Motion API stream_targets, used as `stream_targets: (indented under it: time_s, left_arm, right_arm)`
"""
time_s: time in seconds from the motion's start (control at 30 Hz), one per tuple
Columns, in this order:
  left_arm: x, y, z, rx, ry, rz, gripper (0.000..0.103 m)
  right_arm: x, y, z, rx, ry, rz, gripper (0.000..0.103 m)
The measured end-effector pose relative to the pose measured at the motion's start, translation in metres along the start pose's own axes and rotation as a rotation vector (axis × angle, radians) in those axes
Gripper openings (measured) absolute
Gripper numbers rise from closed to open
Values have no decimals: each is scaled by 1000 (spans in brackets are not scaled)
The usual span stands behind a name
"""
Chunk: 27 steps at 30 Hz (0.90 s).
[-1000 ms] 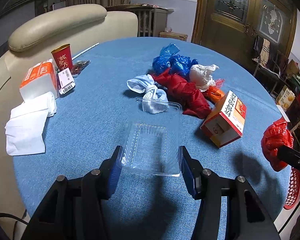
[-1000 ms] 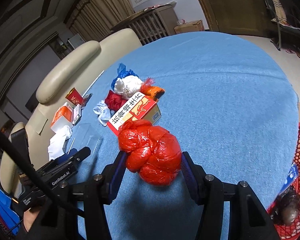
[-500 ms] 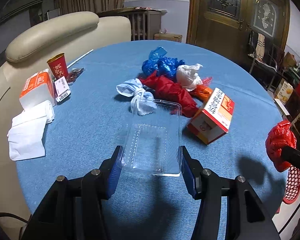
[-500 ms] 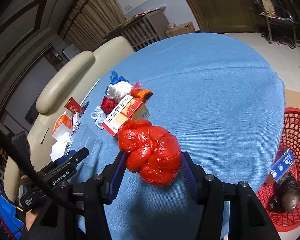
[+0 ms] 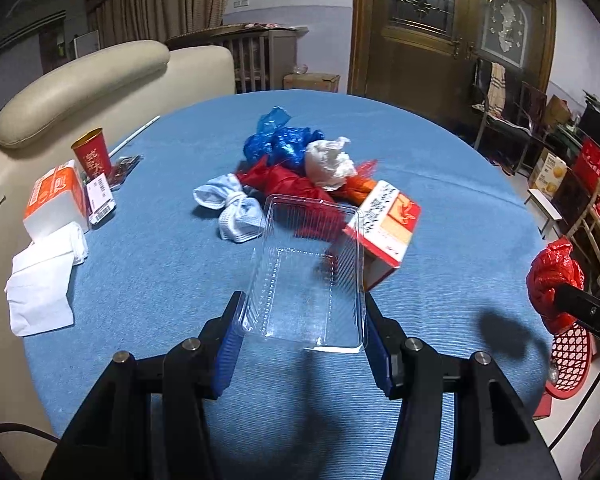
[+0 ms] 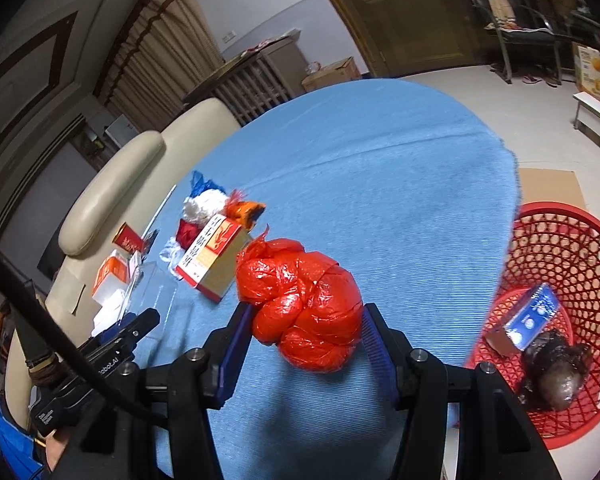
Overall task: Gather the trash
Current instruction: 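Carry the red bag to the wastebasket and release it with the right tool while the left holds the tray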
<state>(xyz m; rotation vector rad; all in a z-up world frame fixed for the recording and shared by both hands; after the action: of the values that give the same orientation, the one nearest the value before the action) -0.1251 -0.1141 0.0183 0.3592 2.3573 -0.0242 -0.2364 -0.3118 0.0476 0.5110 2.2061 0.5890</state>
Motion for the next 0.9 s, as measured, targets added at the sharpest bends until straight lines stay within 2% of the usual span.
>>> stream_targets:
  time_s: [0.43,0.9]
  left_arm:
    - [-11,-48,-20,59,-55,99,56]
    - [-22,-114,-41,155,-106,207,56]
  right_arm:
    - [-9,-57,-48,87,-109,99,58]
    - [-18,-133,-106,242,-219,200,58]
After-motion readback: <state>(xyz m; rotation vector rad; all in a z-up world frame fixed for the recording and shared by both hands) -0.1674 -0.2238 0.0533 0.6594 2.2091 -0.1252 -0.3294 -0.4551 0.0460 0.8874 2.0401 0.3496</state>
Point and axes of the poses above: each gripper's, at about its wrist camera, not at the fingertips, and z roughly the way its jaws point, y to its left, x to its underside, the point moved 7 cm from there along z, roughly the way its jaws point, and after that the axes turned 8 degrees about -x, right-handed, at the moved point
